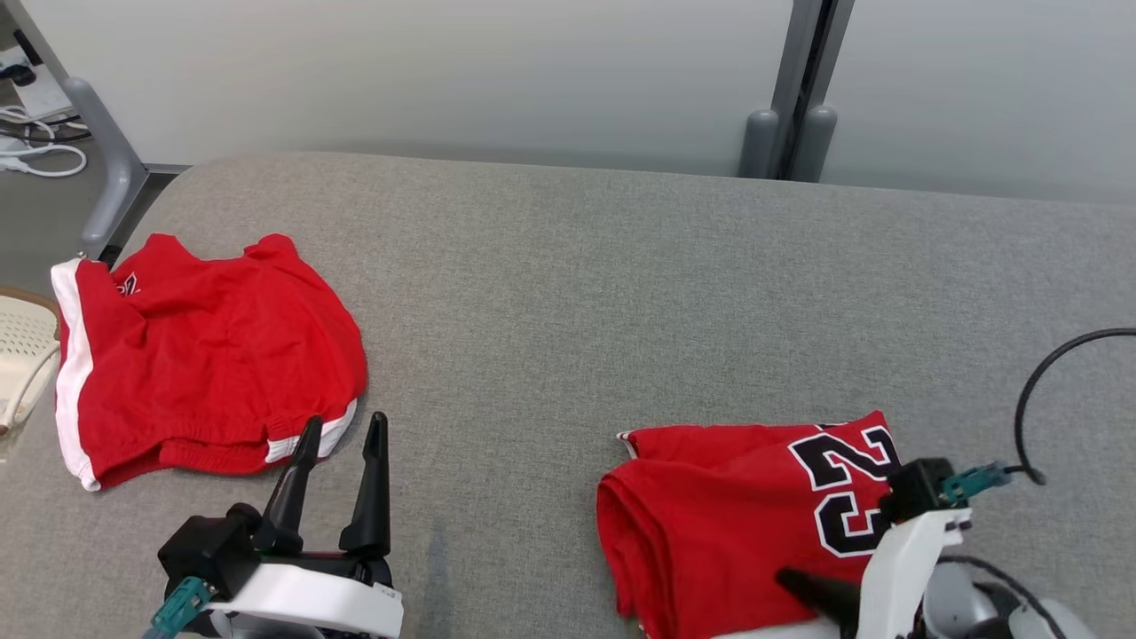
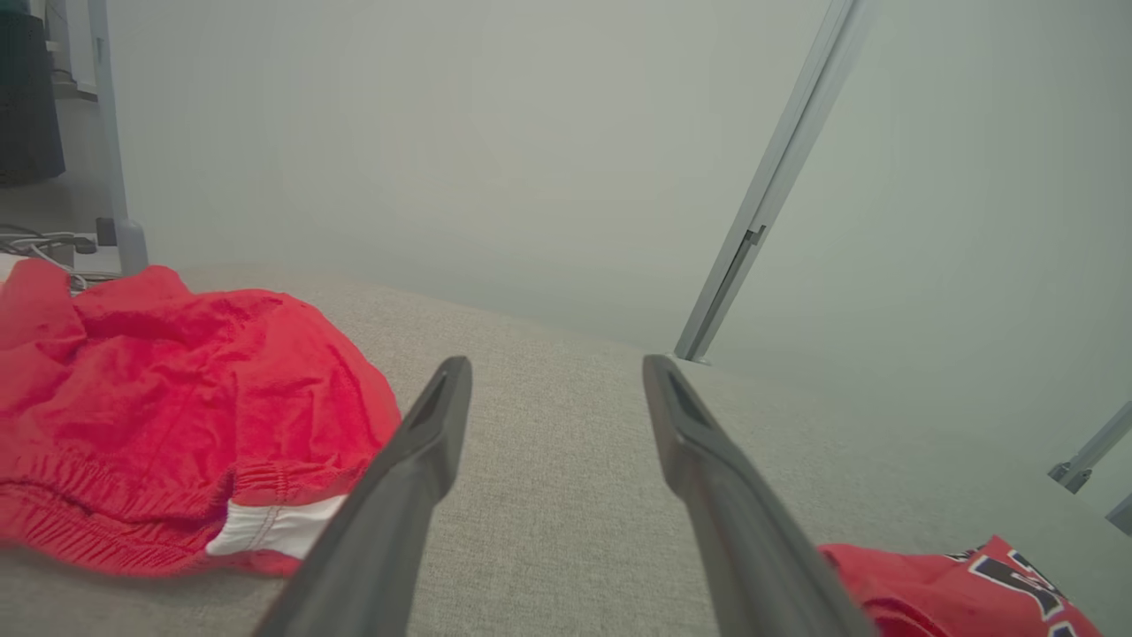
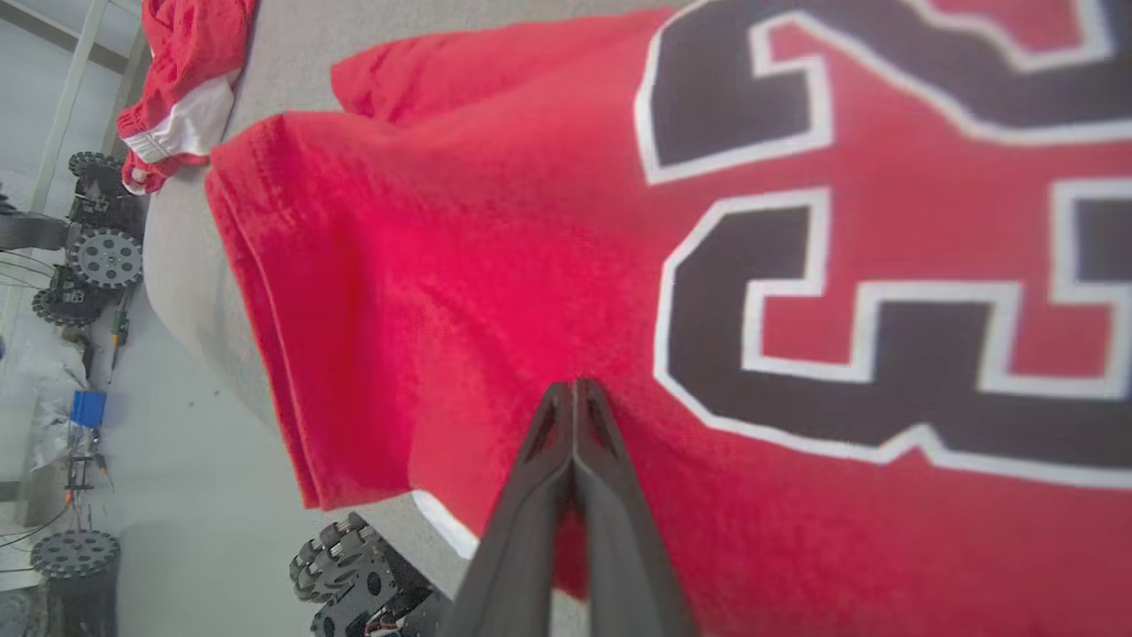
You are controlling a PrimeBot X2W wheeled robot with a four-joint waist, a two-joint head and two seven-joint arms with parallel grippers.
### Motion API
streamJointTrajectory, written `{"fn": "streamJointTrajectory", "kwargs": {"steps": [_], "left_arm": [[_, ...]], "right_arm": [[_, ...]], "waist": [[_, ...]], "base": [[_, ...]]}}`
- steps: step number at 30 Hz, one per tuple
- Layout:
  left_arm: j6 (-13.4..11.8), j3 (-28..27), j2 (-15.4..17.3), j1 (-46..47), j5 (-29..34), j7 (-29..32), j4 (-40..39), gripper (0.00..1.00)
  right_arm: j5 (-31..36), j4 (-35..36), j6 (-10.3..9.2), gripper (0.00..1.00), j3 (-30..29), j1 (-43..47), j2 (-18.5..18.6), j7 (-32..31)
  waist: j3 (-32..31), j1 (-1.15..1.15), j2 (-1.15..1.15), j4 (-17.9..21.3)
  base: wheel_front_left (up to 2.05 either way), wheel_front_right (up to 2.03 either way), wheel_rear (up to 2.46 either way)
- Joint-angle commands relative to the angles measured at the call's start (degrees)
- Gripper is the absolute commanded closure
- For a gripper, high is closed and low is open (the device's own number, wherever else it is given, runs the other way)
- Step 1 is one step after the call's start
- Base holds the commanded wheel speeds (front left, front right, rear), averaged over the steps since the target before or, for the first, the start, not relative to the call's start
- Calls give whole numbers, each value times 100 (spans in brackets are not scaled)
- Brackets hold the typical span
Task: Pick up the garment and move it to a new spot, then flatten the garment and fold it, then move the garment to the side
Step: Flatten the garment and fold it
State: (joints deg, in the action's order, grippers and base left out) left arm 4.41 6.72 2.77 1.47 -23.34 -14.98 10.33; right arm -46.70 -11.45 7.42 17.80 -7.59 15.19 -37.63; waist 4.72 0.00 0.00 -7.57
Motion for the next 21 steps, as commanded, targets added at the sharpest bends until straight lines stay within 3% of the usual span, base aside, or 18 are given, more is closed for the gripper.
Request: {"fn": "streamJointTrajectory", "kwargs": {"steps": [1,11,21], "left_arm": [[-26,-17,20,53,-44,-17,14,0],[-3,-34,23,46,-3,-17,32,0],[10,-70,21,-30,57,-17,21,0]], "right_arm": [[-135,68,14,100,118,129,12,-167],[-792,498,14,100,1088,264,88,-426],[-1236,1008,14,100,662,-40,553,450]], "waist": [[-13,0,0,-22],[-17,0,0,0],[-66,0,0,151]], "base": [[0,0,0],[0,0,0],[0,0,0]]}}
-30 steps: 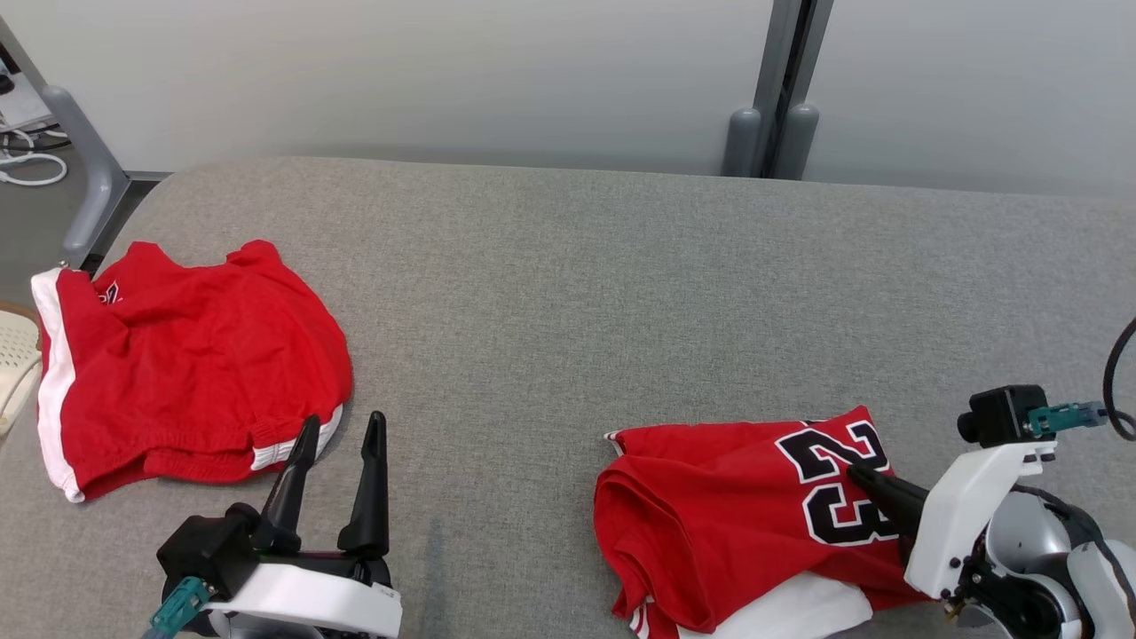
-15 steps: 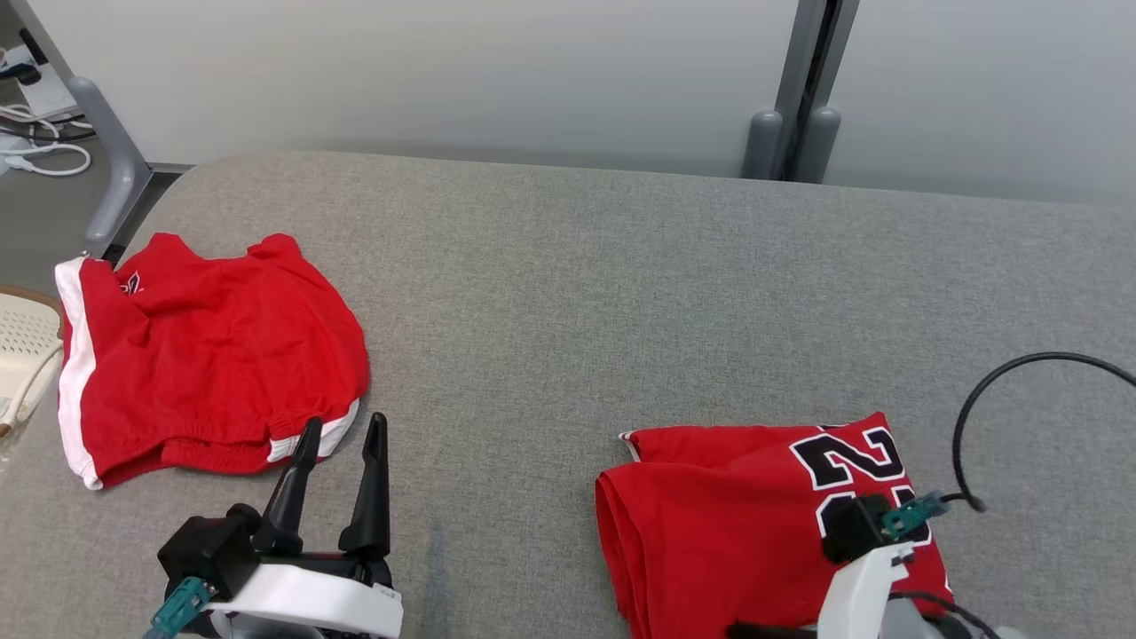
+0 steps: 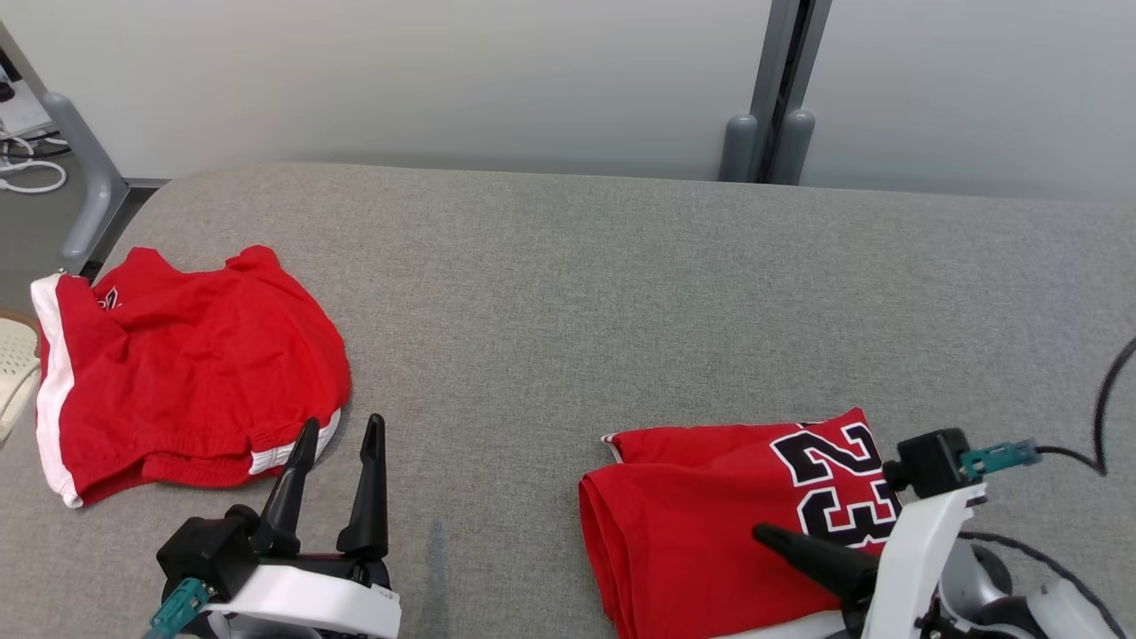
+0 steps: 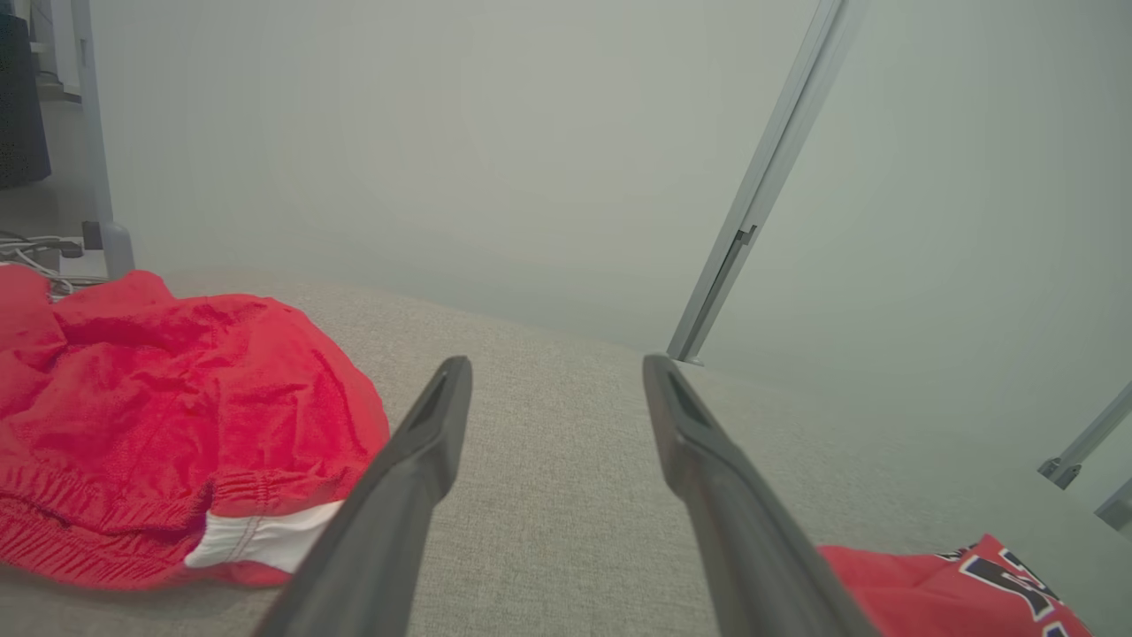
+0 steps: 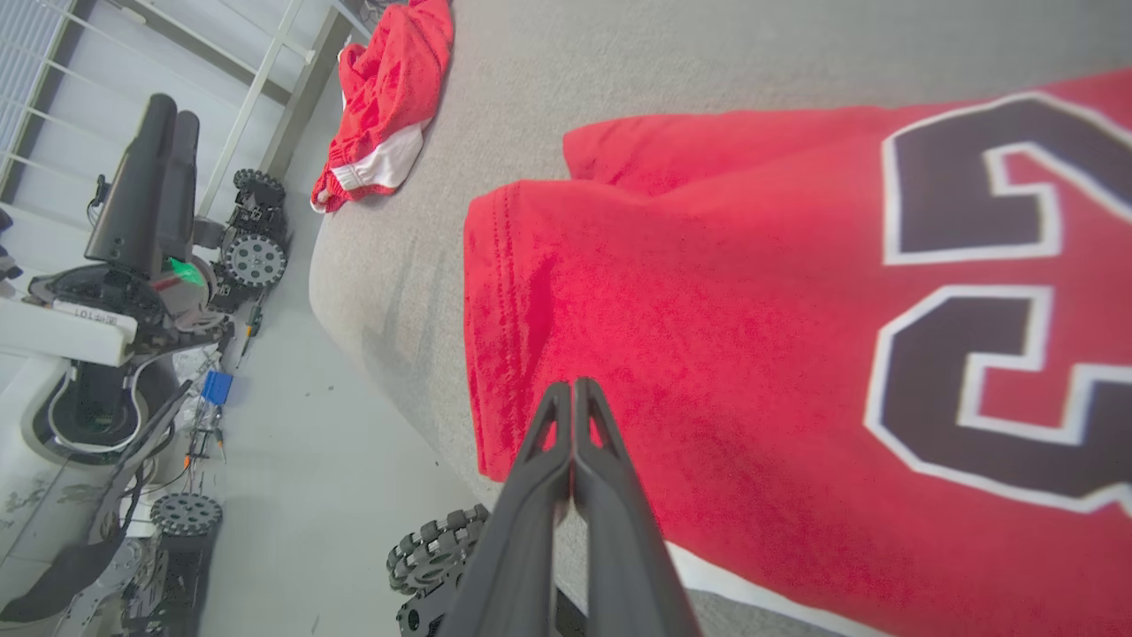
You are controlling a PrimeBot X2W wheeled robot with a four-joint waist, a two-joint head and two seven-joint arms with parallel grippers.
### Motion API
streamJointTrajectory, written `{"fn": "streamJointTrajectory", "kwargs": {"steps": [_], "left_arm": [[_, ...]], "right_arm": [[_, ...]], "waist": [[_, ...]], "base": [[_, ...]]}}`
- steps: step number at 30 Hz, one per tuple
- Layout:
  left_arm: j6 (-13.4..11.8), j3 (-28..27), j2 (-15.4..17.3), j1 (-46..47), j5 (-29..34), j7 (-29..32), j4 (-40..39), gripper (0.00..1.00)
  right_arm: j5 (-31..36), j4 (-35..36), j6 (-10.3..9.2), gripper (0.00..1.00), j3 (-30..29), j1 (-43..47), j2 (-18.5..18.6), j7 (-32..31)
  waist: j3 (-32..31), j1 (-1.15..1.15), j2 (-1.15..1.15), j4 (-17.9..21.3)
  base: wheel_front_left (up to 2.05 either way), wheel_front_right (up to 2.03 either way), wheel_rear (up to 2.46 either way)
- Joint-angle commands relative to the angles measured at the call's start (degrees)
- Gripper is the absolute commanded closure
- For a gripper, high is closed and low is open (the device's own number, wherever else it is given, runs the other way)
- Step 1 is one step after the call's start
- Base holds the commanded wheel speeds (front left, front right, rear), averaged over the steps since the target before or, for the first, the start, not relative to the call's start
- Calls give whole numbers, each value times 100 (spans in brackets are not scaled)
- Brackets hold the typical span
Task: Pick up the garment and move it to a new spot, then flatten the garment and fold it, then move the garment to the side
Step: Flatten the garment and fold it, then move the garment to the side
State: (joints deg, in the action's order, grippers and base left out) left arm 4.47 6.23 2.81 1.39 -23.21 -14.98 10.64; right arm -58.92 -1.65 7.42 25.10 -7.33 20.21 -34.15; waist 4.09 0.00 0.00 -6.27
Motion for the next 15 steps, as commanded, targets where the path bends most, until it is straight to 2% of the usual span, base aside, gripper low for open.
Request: {"fn": "streamJointTrajectory", "kwargs": {"steps": [1,3,4,5,6,15], "left_arm": [[1,-25,19,-25,45,-17,-18,0],[-4,-30,18,-24,47,-17,-34,0],[-10,-35,18,-17,50,-17,-44,0],[-16,-40,19,-5,49,-17,-46,0],[-23,-44,20,8,48,-17,-54,0],[-24,-36,20,85,25,-17,-45,0]], "right_arm": [[-6,32,14,100,-138,-91,94,181],[72,-4,14,100,-283,-157,176,363],[111,-23,14,69,-368,-193,202,461],[174,-61,14,53,-448,-221,233,555],[241,-130,14,0,-534,-248,251,626],[916,-681,14,0,-944,-433,237,761]], "waist": [[2,0,0,40],[15,0,0,74],[28,0,0,89],[40,0,0,101],[55,0,0,115],[94,0,0,171]], "base": [[0,0,0],[0,0,0],[0,0,0],[0,0,0],[0,0,0],[0,0,0]]}}
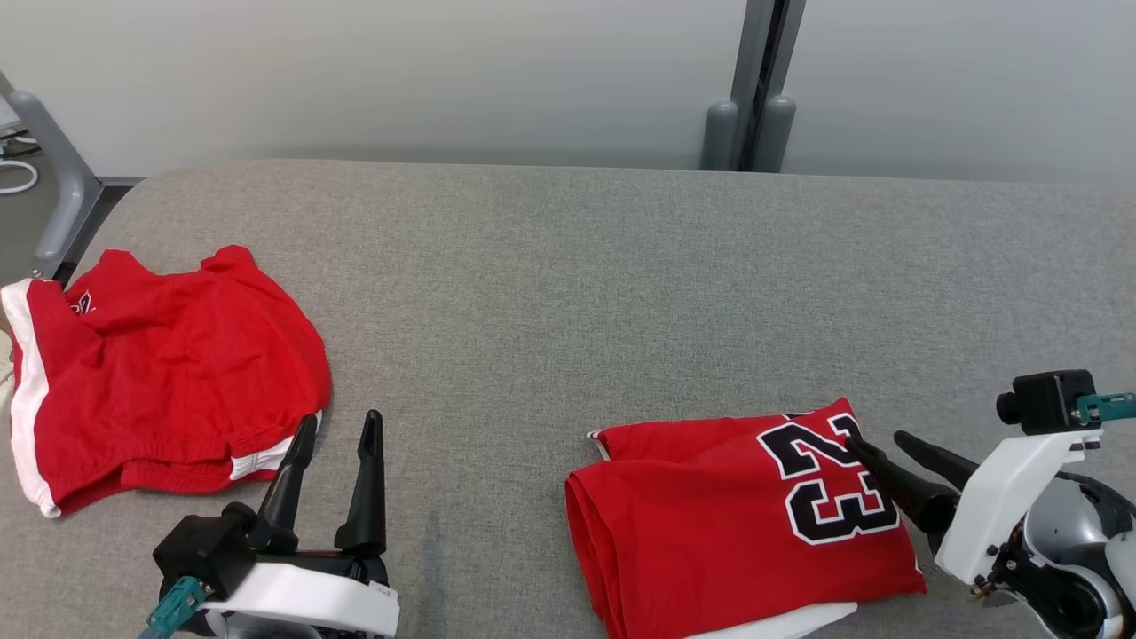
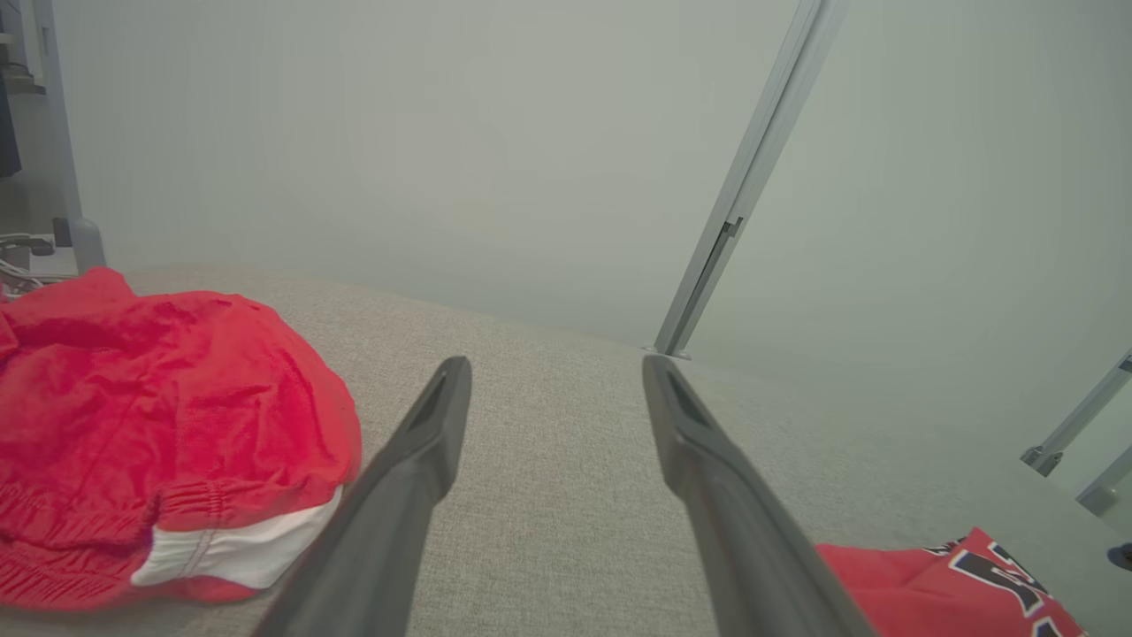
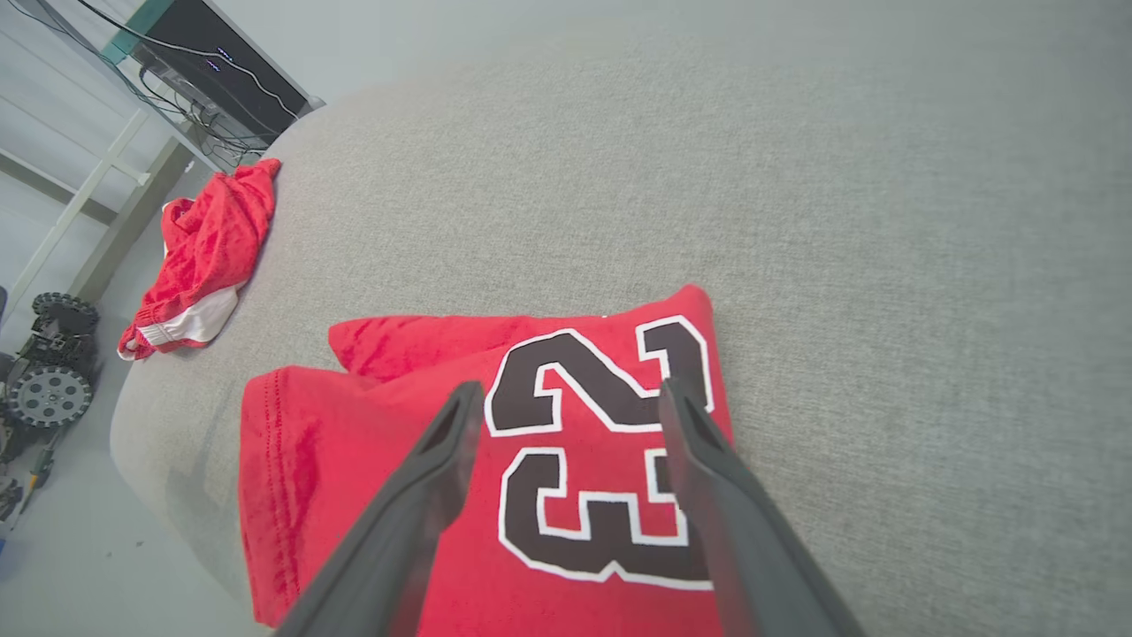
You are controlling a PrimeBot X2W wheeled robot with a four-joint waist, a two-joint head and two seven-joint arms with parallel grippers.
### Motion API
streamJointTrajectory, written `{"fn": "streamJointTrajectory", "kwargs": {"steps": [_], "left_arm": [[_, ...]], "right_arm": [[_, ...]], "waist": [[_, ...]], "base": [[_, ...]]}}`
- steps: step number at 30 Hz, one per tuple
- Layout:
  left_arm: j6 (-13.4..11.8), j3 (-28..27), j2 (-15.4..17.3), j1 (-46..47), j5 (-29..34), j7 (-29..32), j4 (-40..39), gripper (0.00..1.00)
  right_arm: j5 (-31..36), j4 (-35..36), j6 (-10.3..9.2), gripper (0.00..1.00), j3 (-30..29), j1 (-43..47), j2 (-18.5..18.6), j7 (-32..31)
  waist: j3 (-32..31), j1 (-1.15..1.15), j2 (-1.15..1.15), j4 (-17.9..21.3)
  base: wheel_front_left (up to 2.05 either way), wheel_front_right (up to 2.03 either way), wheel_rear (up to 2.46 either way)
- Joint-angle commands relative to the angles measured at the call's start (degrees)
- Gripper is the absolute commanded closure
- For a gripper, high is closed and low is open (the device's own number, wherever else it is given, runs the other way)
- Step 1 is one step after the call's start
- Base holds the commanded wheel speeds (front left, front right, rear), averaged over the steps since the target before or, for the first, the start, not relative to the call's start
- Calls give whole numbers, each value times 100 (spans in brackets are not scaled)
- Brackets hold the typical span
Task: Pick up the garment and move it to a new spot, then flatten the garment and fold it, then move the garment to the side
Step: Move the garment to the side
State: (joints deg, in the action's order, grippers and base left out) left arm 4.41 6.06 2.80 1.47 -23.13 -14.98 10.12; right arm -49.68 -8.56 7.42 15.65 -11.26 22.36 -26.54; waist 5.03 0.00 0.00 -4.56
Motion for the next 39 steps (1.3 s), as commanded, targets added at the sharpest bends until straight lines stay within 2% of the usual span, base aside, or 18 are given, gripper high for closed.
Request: {"fn": "streamJointTrajectory", "kwargs": {"steps": [1,5,10,21,32,33,35,39], "left_arm": [[-18,-15,20,86,16,-17,10,0],[-8,-30,21,92,35,-17,23,0],[15,-7,22,144,40,-17,36,0],[50,-30,19,189,9,-17,54,0],[60,-34,19,280,20,-17,47,0],[59,-30,19,284,18,-17,48,0],[48,-31,19,278,15,-17,50,0],[33,-34,20,265,8,-17,49,0]], "right_arm": [[75,-64,14,0,-55,-64,13,-14],[254,-278,14,0,-171,-197,-62,-229],[430,-734,13,0,-175,-370,-21,-823],[170,-1582,13,0,-66,-609,-33,-1589],[-75,-2048,9,0,280,-807,-69,-1856],[-102,-2042,9,26,318,-818,-60,-1826],[-173,-1990,9,98,392,-846,-37,-1773],[-290,-1804,10,100,540,-953,116,-1526]], "waist": [[-3,0,0,1],[-13,0,0,19],[-9,0,0,-13],[82,0,0,-205],[198,0,0,-310],[201,0,0,-317],[205,0,0,-326],[200,0,0,-328]], "base": [[0,0,0],[0,0,0],[0,0,0],[0,0,0],[0,0,0],[0,0,0],[0,0,0],[0,0,0]]}}
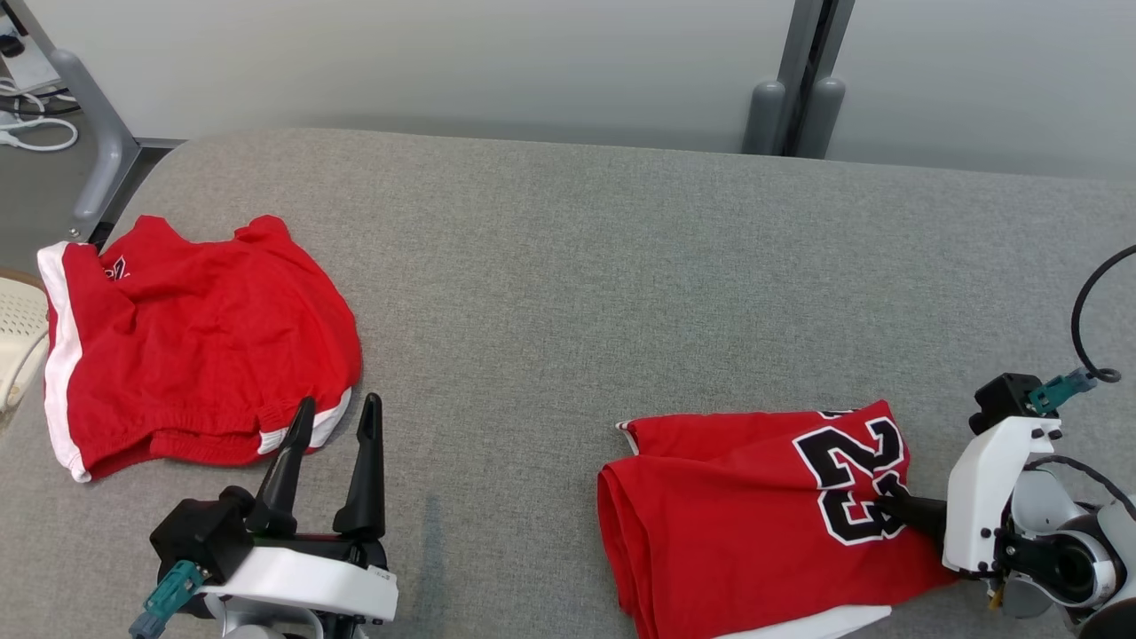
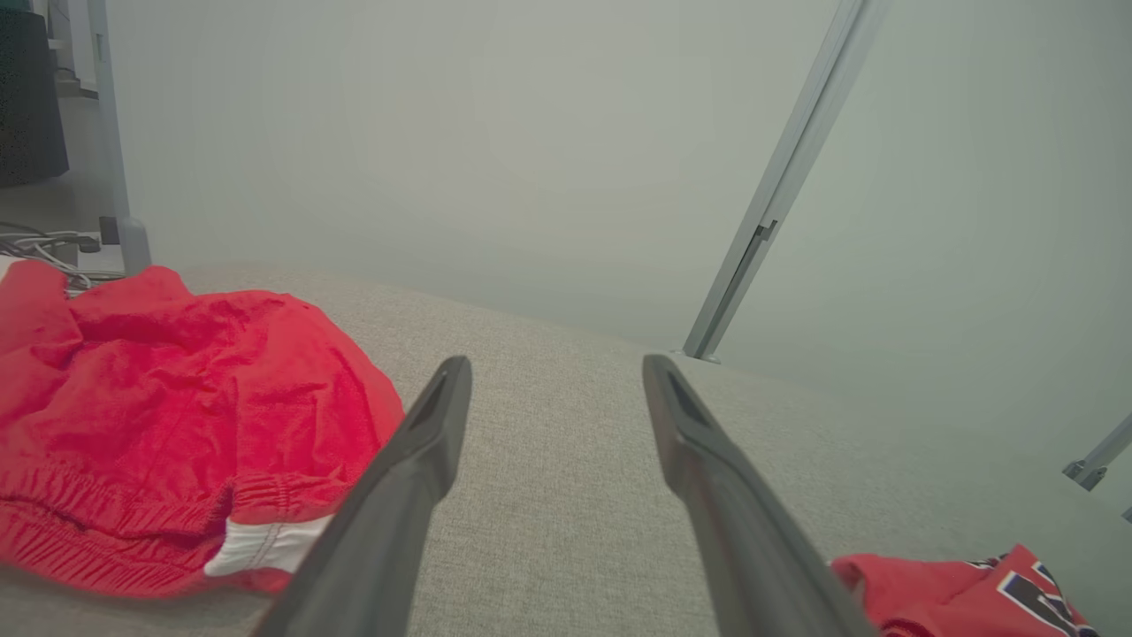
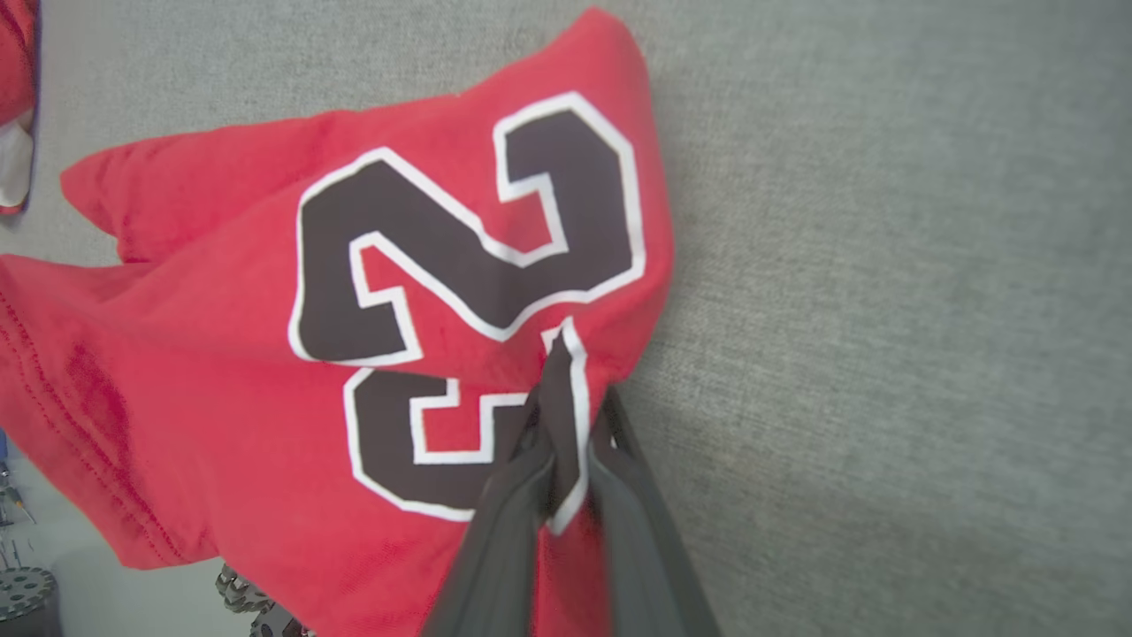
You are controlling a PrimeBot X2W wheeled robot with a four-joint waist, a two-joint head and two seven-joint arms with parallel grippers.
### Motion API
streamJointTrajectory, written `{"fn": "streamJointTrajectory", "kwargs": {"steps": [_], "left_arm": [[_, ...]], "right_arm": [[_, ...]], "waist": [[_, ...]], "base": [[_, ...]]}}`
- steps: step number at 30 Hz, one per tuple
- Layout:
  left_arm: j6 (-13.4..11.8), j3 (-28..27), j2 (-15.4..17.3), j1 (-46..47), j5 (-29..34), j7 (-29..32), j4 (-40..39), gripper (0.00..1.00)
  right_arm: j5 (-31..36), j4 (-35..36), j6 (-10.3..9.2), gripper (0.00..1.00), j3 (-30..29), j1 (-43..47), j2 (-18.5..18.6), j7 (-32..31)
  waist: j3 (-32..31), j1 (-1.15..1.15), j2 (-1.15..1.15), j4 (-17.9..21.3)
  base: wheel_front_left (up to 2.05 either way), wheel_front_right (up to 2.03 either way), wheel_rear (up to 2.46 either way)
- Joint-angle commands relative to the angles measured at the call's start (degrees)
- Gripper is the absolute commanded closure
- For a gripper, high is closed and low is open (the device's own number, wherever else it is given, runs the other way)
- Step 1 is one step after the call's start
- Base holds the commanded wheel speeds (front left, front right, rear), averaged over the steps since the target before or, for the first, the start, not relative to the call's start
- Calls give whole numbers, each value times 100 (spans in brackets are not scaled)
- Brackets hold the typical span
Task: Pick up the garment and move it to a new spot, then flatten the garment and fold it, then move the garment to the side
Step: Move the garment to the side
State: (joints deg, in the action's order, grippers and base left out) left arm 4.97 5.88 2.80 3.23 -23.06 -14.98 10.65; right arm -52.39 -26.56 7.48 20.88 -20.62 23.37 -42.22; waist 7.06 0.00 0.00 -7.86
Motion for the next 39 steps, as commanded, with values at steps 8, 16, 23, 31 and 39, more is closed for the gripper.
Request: {"fn": "streamJointTrajectory", "kwargs": {"steps": [8,16,23,31,39], "left_arm": [[-37,5,19,60,-9,-17,1,0],[-20,62,18,111,57,-17,-55,0],[25,160,19,198,257,-17,-109,0],[118,564,19,641,442,-17,-137,0],[197,705,28,1023,774,-17,-98,0]], "right_arm": [[-245,213,4,100,346,-185,235,462],[-218,350,4,100,859,-640,562,1224],[-506,-10,4,100,1430,-1436,673,1680],[-806,-524,5,100,1789,-2405,850,2259],[-1162,-944,4,100,1909,-3329,965,2938]], "waist": [[-51,0,0,45],[-12,0,0,177],[56,0,0,561],[575,0,0,991],[1257,0,0,1399]], "base": [[0,0,0],[0,0,0],[0,0,0],[0,0,0],[0,0,0]]}}
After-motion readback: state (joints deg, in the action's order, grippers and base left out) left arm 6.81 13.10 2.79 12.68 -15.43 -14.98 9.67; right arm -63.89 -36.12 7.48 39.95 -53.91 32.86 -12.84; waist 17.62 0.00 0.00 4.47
